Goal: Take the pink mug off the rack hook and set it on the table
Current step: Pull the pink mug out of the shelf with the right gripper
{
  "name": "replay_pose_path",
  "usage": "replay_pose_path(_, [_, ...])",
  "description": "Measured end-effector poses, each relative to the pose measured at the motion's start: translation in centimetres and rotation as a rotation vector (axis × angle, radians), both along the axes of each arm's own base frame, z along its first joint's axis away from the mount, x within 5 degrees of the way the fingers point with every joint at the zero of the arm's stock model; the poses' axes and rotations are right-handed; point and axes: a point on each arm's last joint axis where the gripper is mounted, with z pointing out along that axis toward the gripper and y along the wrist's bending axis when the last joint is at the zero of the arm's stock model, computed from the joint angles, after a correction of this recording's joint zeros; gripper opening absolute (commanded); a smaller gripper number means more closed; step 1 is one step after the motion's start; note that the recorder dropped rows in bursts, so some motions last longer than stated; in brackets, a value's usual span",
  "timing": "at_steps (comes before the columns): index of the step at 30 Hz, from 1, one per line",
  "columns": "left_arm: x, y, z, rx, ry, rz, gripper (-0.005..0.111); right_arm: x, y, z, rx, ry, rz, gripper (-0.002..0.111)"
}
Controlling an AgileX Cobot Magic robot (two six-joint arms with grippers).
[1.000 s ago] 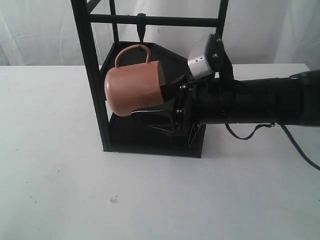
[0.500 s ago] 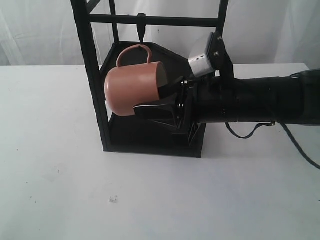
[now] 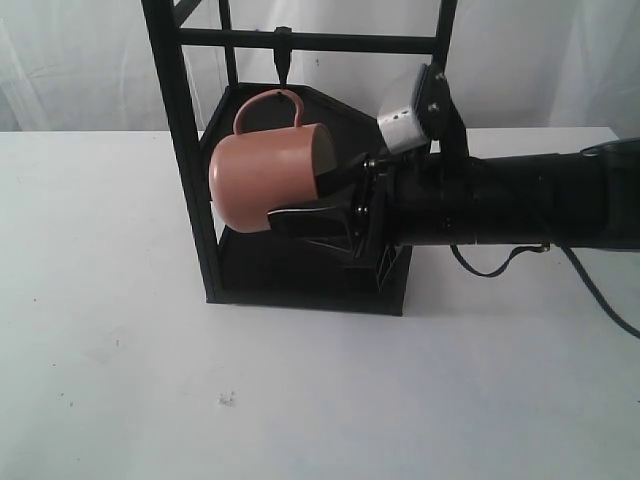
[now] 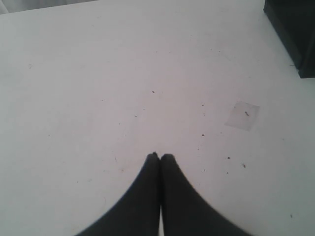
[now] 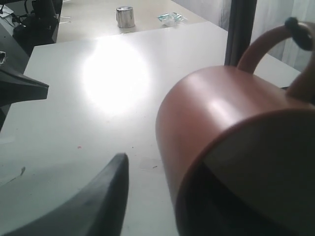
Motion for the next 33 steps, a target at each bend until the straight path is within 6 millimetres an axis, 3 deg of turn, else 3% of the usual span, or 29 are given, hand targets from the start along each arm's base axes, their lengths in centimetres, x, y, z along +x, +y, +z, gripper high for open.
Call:
replay_pose_path(14, [0.00,0.00,0.00,0.000,0.000,0.000,0.000,0.00,0.03,0.11,0.014,0.004,-0.001,0.001])
replay_pose_path(33, [0.00,0.00,0.00,0.000,0.000,0.000,0.000,-0.21,-0.03,0.99,0.007,-0.037,0.014,0.000])
